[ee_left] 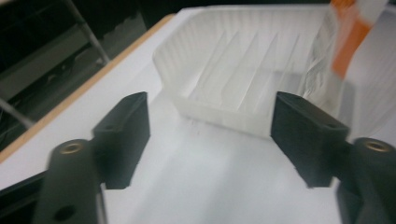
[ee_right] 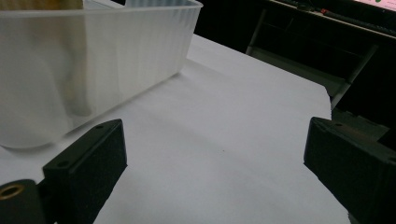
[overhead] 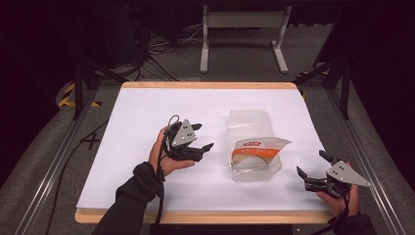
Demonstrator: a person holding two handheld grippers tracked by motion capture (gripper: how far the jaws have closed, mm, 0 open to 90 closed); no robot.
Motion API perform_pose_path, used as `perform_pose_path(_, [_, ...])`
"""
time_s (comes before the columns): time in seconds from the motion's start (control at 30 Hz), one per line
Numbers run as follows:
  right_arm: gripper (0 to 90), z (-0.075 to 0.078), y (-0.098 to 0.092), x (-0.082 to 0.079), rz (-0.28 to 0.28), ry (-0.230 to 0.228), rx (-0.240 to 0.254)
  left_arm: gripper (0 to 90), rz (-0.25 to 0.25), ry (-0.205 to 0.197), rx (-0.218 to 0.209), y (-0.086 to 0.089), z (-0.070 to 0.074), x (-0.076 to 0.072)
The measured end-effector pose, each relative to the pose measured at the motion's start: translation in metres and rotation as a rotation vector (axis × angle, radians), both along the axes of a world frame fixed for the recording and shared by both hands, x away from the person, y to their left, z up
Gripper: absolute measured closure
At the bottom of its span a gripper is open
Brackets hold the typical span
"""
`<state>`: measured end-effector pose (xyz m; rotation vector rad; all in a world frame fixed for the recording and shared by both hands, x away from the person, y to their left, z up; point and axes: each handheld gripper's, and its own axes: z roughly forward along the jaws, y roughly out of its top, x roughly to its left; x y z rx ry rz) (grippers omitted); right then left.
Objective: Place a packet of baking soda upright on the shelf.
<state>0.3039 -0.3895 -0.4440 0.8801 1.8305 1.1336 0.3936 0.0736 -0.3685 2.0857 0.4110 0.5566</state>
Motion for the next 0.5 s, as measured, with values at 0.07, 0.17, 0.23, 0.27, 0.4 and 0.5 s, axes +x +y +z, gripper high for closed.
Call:
perform_pose_path(0.07, [6.1, 0.0, 0.0, 0.0, 0.0, -0.001, -0.001, 20.6, 0.023, 0.024, 0.027, 0.002, -0.009, 0.005])
perform_pose_path(0.17, [6.1, 0.0, 0.0, 0.0, 0.001, -0.001, 0.0, 16.1, 0.045, 0.048, 0.042, 0.006, -0.018, 0.009])
perform_pose_path(0.23, [6.1, 0.0, 0.0, 0.0, 0.001, -0.002, 0.0, 13.4, 0.061, 0.061, 0.053, 0.01, -0.023, 0.01])
perform_pose_path(0.27, [6.1, 0.0, 0.0, 0.0, 0.001, -0.002, 0.0, 12.9, 0.07, 0.066, 0.06, 0.012, -0.026, 0.011])
perform_pose_path(0.4, [6.1, 0.0, 0.0, 0.0, -0.001, 0.0, 0.001, 9.2, 0.085, 0.082, 0.087, 0.025, -0.036, 0.01])
perform_pose_path(0.5, [6.1, 0.0, 0.0, 0.0, -0.001, -0.001, 0.0, 8.6, 0.097, 0.082, 0.093, 0.035, -0.041, 0.008])
